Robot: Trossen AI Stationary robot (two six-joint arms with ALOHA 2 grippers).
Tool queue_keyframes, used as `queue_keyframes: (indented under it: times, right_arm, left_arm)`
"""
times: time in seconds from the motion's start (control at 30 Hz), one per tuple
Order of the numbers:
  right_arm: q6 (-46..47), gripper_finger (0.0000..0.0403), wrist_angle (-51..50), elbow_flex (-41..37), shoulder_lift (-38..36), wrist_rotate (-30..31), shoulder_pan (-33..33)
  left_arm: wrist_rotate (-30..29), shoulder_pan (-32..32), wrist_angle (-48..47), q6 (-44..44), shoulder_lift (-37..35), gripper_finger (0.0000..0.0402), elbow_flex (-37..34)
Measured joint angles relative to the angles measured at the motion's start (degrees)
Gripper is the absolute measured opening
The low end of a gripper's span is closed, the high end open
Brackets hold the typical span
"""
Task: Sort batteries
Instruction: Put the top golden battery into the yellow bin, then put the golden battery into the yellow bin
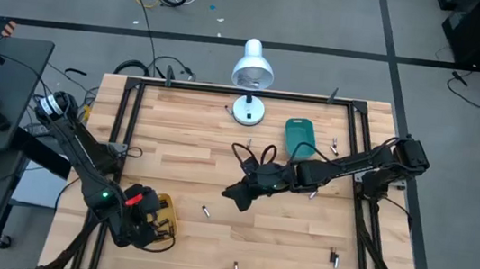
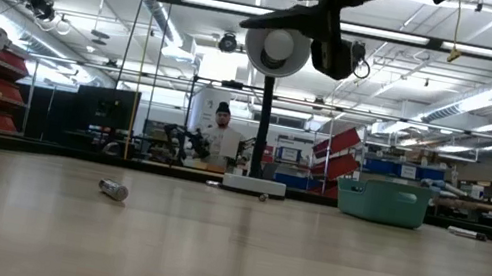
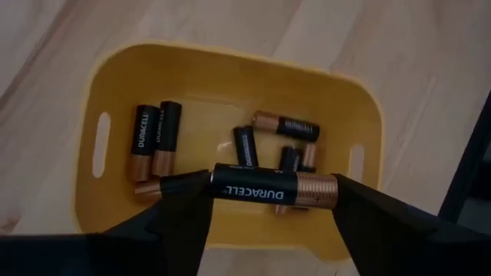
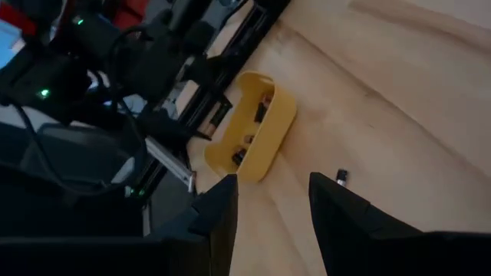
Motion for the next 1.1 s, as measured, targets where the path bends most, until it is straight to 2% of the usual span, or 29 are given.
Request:
queue_keyframes:
  times: [0.1,0.3,0.5,0.63,0.77,0.9,1.0,1.1]
  right_arm:
    - [2.3,0.0148,0.3,0.0,0.0,0.2,-0.3]
    - [3.4,0.0146,0.1,0.0,0.0,0.2,-0.3]
    - [5.8,0.0144,-0.4,0.0,-0.5,0.8,-0.4]
    - [6.5,0.0144,-4.3,0.0,-3.4,5.5,-0.6]
    - [6.7,0.0144,-15.6,0.0,-7.6,8.5,-2.0]
    - [8.1,0.0142,-31.7,0.0,-12.5,12.0,-3.5]
    - [11.5,0.0135,-44.4,0.0,-15.5,18.2,-4.1]
    - [16.6,0.0125,-52.5,0.0,-17.9,25.4,-4.9]
  left_arm:
    - [-0.3,0.8,0.1,-3.6,0.0,0.0297,-0.5]
    - [0.9,1.6,0.0,-4.3,0.0,0.0342,-1.4]
    - [2.7,2.7,-0.2,-8.4,0.0,0.0346,-1.3]
    - [2.7,2.8,-1.3,-9.2,0.1,0.0336,0.2]
    - [1.2,2.8,-4.2,-9.4,0.1,0.0324,2.7]
    - [-2.7,2.8,-6.8,-9.3,0.1,0.031,6.3]
    - [-5.7,2.8,-9.3,-9.3,0.1,0.0298,8.2]
    - [-6.6,2.9,-11.5,-9.5,0.1,0.0288,8.5]
